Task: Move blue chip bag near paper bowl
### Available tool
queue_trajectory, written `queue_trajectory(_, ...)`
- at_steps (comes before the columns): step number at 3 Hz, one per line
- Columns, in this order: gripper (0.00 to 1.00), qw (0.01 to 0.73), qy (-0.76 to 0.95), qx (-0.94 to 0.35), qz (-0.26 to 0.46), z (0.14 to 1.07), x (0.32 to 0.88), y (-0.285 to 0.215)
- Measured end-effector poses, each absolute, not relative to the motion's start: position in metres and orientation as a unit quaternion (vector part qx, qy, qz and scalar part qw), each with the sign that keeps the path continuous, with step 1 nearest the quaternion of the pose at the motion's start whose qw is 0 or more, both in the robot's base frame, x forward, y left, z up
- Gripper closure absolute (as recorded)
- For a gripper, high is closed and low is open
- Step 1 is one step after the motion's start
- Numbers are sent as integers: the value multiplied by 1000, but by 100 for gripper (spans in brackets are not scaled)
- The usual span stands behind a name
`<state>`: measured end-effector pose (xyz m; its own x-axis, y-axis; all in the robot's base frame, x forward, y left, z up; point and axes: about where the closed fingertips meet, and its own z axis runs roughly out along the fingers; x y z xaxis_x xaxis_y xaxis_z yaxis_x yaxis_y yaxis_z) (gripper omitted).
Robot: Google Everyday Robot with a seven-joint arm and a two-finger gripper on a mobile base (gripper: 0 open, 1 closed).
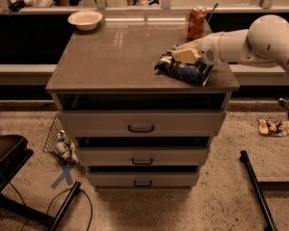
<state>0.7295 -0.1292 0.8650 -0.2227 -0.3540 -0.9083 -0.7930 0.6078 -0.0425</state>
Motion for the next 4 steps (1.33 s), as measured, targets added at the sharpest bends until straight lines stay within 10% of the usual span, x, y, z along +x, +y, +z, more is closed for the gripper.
queue_trajectory(4, 100, 486, 757, -386, 205, 886, 742, -128)
